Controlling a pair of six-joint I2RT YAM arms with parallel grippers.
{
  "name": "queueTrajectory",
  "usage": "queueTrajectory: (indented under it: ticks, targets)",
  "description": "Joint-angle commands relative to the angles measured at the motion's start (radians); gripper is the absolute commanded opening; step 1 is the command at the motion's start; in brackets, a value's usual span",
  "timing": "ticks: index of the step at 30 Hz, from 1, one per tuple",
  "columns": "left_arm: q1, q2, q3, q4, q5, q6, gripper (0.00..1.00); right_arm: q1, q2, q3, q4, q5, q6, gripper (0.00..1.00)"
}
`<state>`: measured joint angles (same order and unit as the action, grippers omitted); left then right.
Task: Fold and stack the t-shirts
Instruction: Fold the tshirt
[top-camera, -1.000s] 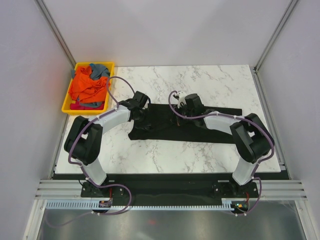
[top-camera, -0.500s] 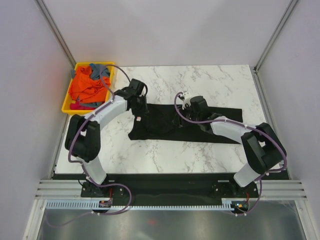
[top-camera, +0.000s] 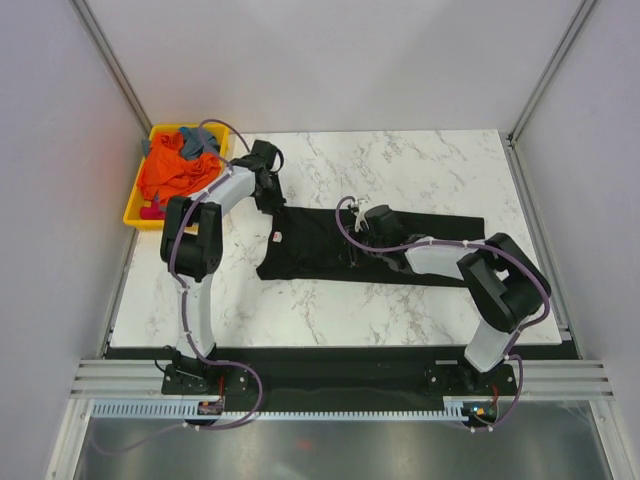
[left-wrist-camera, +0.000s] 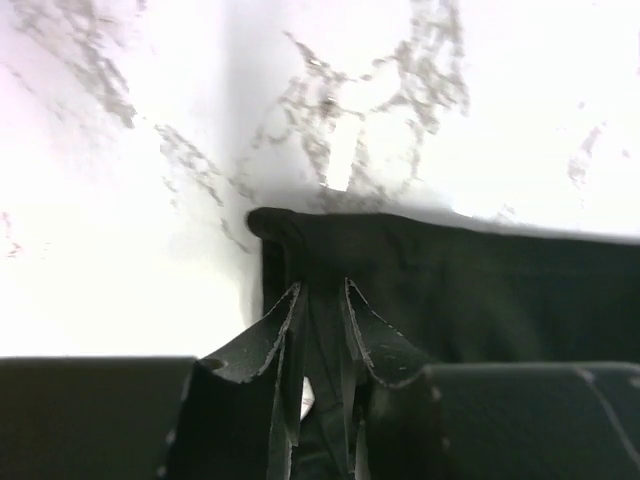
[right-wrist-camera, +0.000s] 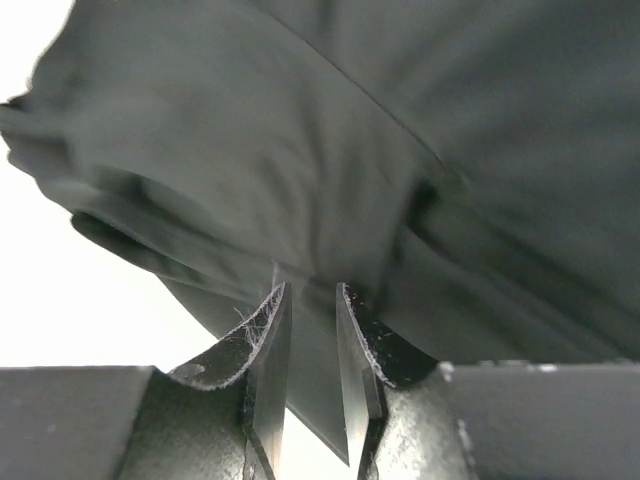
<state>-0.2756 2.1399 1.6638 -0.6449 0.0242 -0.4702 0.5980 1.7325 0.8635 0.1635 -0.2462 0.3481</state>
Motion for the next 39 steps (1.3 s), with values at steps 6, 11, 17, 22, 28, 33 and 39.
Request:
queueTrajectory:
  ticks: [6,11,17,22,28,33,39]
  targets:
    - [0.012,0.032,0.114,-0.116,-0.165,-0.005,0.24,-0.003,-0.083,0.022,-0.068,0.079,-0.012,0.33]
    - [0.022,-0.008,0.166,-0.134,-0.169,-0.010,0.26,-0.004,-0.186,0.061,-0.134,0.148,0.012,0.34]
    - [0.021,0.009,0.180,-0.116,-0.029,0.007,0.25,-0.006,-0.260,0.120,-0.275,0.300,0.040,0.38]
    - [0.021,0.066,0.146,-0.111,-0.029,-0.002,0.29,-0.018,-0.290,0.137,-0.331,0.337,0.040,0.39]
    - [0.024,0.089,0.135,-0.052,-0.046,0.027,0.38,-0.029,-0.303,0.143,-0.343,0.341,0.029,0.40]
    - [0.027,0.149,0.198,-0.048,-0.040,0.044,0.29,-0.043,-0.298,0.149,-0.346,0.347,0.023,0.40]
    - [0.036,0.224,0.278,-0.048,-0.076,0.044,0.02,-0.055,-0.301,0.173,-0.349,0.355,0.014,0.40]
